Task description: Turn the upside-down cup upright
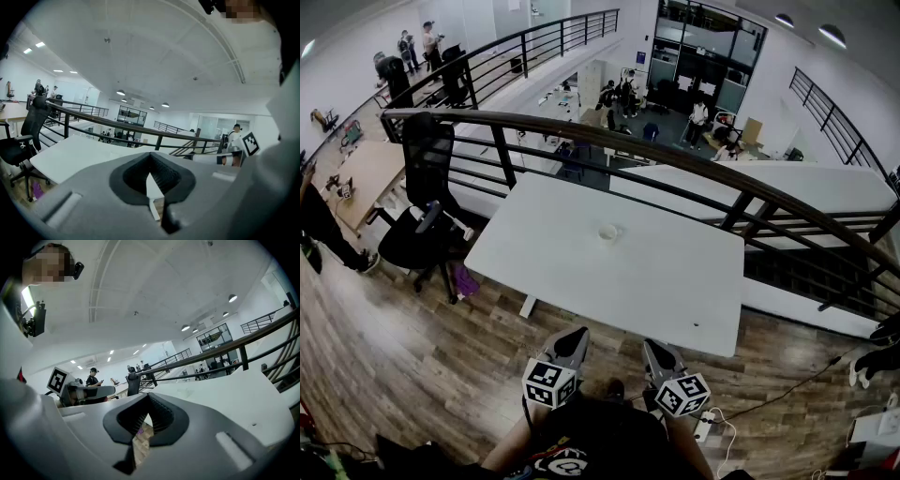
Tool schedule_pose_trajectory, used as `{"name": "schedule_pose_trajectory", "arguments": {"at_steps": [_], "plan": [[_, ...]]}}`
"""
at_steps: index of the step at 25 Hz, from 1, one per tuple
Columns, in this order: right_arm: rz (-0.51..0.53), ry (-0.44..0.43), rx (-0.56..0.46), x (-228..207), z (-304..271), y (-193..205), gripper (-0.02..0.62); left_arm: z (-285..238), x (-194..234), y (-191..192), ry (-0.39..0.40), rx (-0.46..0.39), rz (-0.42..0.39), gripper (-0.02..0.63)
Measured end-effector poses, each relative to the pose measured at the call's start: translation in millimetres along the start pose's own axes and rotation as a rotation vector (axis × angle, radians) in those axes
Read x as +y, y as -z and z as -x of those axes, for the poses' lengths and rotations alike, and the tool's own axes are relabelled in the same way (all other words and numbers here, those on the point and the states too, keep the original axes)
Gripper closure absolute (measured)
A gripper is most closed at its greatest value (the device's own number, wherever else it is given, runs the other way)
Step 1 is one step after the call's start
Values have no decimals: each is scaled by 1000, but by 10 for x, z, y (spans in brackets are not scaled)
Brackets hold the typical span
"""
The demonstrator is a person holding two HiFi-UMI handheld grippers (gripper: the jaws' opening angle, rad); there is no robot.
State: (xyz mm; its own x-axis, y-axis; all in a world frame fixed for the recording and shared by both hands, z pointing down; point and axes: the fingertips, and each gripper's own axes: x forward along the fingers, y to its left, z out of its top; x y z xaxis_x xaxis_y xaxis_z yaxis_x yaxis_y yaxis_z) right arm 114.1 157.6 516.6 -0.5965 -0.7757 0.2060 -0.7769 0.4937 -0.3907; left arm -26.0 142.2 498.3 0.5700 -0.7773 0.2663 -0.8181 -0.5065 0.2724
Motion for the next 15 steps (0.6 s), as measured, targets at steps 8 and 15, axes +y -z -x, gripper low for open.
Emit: {"name": "schedule_pose_trajectory", "arguments": {"at_steps": [8, 15], "plan": [[18, 5, -1, 9, -28, 10, 594, 63, 108, 38, -5, -6, 10, 601], [0, 11, 10, 87, -38, 117, 594, 144, 89, 117, 9, 4, 12, 601]]}}
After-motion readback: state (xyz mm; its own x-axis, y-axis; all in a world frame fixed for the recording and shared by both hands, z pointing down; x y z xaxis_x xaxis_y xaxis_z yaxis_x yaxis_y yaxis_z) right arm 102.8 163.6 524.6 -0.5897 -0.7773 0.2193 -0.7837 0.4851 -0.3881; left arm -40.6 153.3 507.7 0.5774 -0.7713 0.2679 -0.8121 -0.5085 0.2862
